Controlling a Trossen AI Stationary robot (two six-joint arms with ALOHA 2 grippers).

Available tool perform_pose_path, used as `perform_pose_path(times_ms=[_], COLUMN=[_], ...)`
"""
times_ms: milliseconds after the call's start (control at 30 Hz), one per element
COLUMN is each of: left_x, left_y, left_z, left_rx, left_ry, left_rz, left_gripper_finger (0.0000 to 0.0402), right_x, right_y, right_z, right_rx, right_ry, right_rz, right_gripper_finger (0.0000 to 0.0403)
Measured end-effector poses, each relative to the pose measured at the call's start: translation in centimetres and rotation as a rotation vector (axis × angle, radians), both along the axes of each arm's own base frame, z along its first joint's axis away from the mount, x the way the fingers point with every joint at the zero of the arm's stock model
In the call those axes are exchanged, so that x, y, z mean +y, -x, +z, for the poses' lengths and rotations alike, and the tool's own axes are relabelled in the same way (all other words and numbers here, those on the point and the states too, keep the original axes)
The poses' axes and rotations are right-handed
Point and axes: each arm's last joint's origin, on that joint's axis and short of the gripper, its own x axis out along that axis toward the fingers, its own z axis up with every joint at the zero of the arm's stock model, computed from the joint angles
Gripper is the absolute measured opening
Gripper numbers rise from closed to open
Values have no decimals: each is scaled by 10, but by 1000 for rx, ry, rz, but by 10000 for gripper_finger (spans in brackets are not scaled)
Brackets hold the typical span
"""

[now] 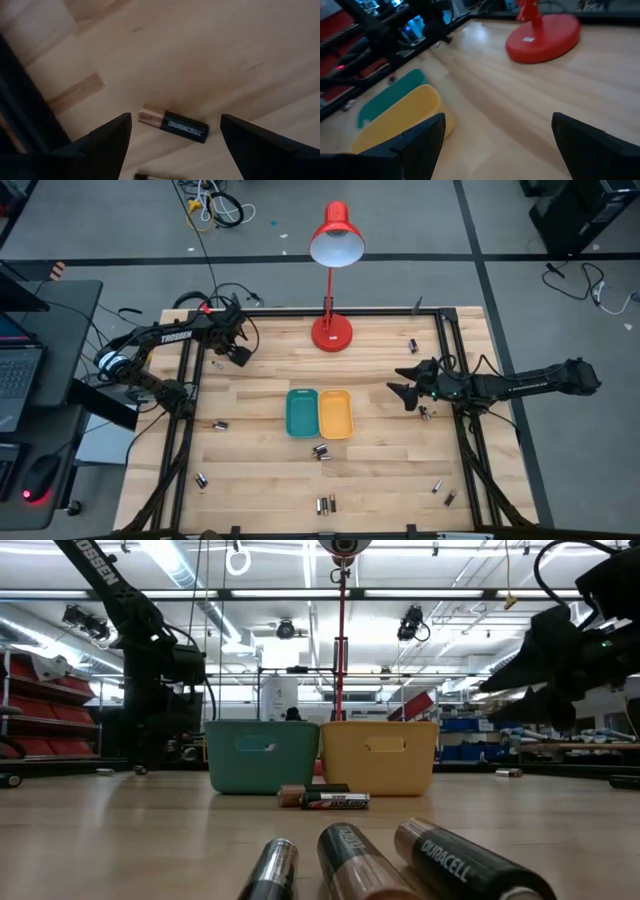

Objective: Sort batteries
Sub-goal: Put the black battery into the blue bin

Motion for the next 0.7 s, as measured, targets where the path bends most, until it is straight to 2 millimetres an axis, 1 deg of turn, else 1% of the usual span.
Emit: perform_pose_path(times_ms=[133,333,567,700], left_x=[0,-1,0,0], left_y=[0,-3,-13,-13], left_z=[-1,-4,-13,-13], left_rx=[-8,-6,21,1], left_ry=[2,12,-39,-47], left_rz=[2,6,107,176], left_gripper_finger=[324,323,322,309], right_x=[1,2,2,2], right_y=[0,-1,0,-1], right_z=[0,0,0,-1], right_rx=[-18,-19,-14,-8], right_ry=[-63,-68,-60,-61], right_rz=[29,33,37,62], right_gripper_finger=[349,348,345,343])
